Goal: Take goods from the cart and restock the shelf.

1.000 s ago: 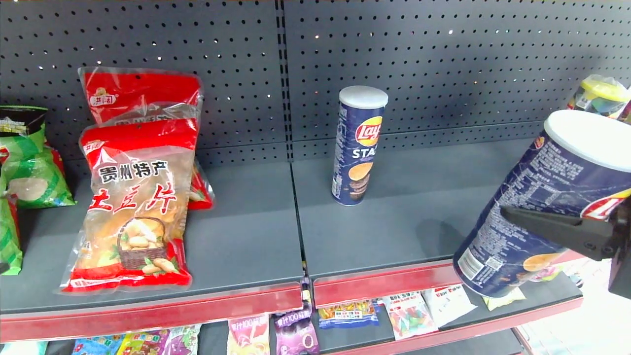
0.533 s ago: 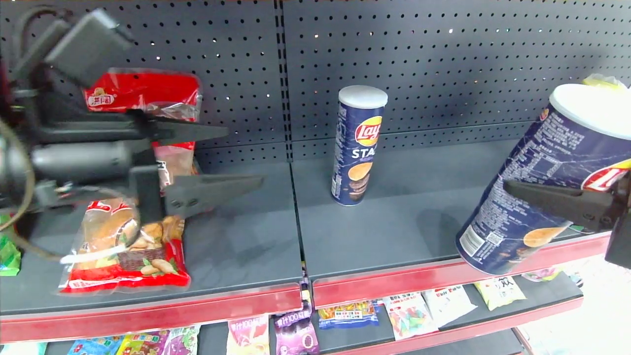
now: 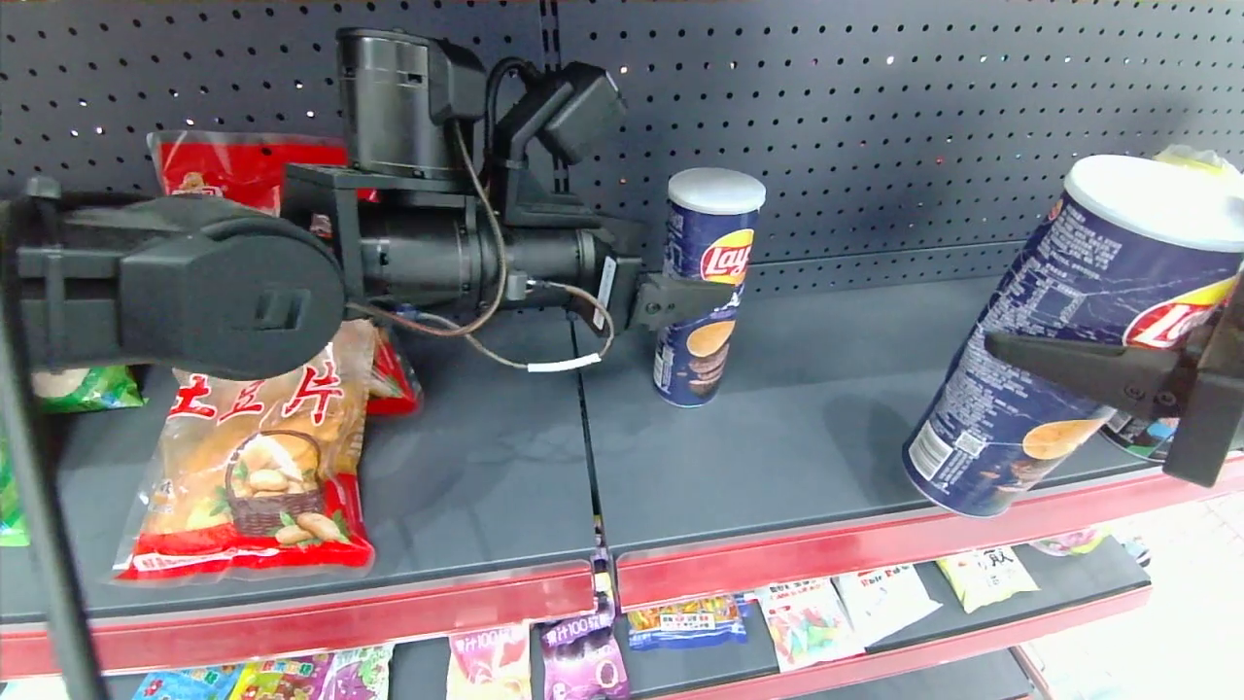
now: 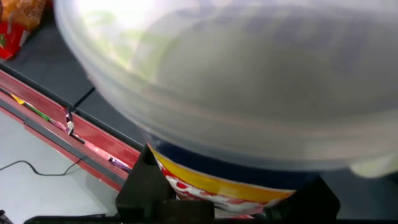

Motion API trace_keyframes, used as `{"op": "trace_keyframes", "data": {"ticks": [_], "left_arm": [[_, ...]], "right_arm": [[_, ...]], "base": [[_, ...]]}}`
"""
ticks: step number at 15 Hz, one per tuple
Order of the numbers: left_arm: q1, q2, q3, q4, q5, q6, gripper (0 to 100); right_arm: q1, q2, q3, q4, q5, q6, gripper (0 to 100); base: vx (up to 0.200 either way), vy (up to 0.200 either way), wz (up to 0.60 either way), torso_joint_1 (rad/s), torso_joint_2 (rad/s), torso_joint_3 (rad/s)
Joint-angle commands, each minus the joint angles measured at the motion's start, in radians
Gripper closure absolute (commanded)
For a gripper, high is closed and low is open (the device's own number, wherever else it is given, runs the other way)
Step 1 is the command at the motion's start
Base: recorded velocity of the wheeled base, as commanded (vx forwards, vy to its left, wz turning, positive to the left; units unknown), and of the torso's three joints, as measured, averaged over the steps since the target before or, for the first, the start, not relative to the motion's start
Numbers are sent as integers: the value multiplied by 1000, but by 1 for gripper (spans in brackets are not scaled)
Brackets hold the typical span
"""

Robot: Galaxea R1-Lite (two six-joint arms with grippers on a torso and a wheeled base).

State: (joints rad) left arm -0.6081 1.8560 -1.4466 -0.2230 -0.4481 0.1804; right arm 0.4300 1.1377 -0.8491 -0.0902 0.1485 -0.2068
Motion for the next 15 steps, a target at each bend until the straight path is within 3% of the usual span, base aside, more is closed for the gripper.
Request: {"op": "trace_keyframes", "data": {"ticks": [1, 6, 10, 14, 15], "left_arm": [[-1, 88, -60, -29, 32, 1, 0], [-15, 123, -97, -35, 86, -1, 0], [-50, 227, -161, -167, 195, -13, 0], [-71, 258, -189, -167, 215, -19, 0], [-70, 267, -198, -168, 227, -19, 100]], "right_arm": [[0, 10, -1, 0, 0, 0, 100], [-2, 10, -1, 0, 0, 0, 100], [-2, 10, -1, 0, 0, 0, 100], [-16, 7, 1, 0, 0, 0, 100], [-16, 7, 1, 0, 0, 0, 100]], "base": [[0, 0, 0, 0, 0, 0], [0, 0, 0, 0, 0, 0], [0, 0, 0, 0, 0, 0], [0, 0, 0, 0, 0, 0], [0, 0, 0, 0, 0, 0]]}}
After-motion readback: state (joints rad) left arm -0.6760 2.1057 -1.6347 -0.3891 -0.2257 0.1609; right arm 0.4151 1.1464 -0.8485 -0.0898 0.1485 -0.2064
